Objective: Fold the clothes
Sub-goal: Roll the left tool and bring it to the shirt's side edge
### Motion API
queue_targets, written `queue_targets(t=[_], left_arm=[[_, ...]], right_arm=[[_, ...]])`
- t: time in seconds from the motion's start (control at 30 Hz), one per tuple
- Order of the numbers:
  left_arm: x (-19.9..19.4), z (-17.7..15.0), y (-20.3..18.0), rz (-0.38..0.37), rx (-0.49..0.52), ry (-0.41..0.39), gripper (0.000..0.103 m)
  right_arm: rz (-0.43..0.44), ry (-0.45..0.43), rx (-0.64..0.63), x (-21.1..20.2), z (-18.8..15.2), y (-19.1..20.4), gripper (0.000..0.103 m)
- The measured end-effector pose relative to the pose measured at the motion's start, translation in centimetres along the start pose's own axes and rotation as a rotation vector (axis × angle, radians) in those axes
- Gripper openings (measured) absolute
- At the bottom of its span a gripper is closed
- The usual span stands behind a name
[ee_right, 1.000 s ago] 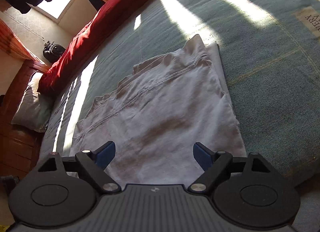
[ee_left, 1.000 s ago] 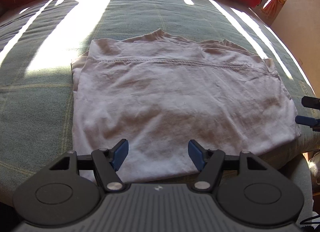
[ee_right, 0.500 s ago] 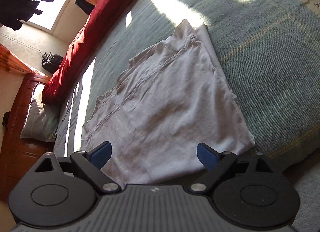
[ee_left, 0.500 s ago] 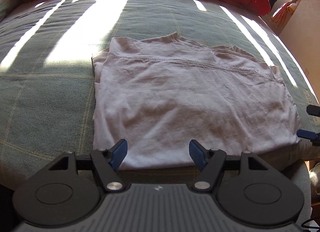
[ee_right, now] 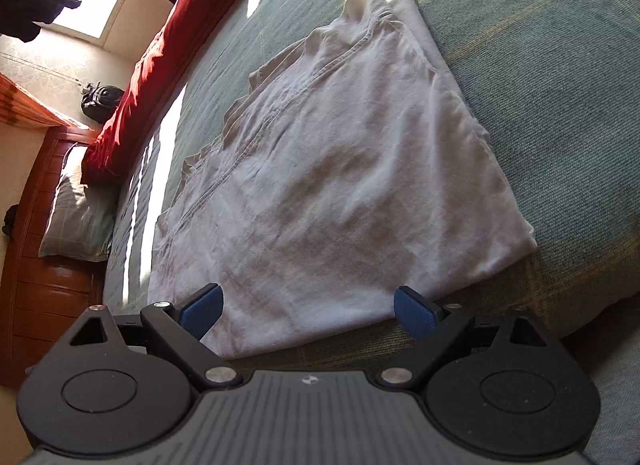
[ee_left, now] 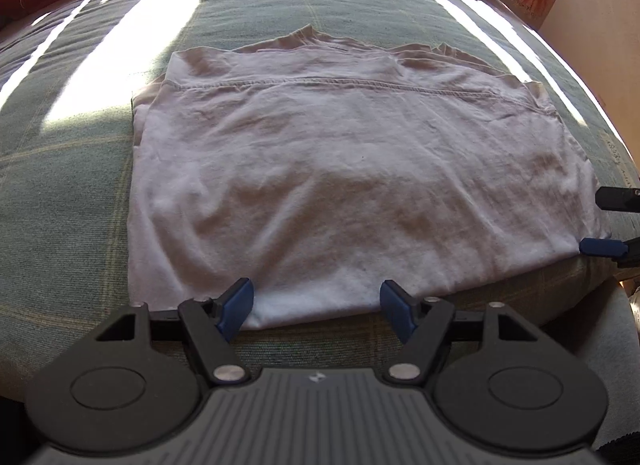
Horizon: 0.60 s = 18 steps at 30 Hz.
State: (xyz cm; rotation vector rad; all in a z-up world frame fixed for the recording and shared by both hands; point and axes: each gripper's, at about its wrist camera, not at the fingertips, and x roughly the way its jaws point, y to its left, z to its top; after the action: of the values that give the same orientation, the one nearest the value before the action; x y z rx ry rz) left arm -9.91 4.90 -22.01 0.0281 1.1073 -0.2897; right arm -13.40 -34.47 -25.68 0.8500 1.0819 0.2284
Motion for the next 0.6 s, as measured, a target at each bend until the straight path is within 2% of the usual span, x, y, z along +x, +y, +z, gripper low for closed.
queue_targets(t=[0.13,0.33,0.43,0.6], left_arm=[[-1.2,0.5,0.2,-0.008,-0.004,-0.019,0.071],[-1.3,2.7,0.5,0.001,-0.033,-0.064,0.071],[-0.7,3.3,0.3,-0.005,-0.034,-0.071,0.071],[0.2,3.3,0.3,0.005,-0.037,-0.045,0.071]], right_arm=[[0.004,-0.056,0.005,-2.0,0.6,-0.6,0.095],[-0.017,-0.175,-0.075,-2.6,4.3,1.3,0.096],[-0.076,-0.195,-0.122,-1.6,5.6,1.7,0.096],[-0.116,-0.153,-0.113,0.0,5.5,0.7,0.096]])
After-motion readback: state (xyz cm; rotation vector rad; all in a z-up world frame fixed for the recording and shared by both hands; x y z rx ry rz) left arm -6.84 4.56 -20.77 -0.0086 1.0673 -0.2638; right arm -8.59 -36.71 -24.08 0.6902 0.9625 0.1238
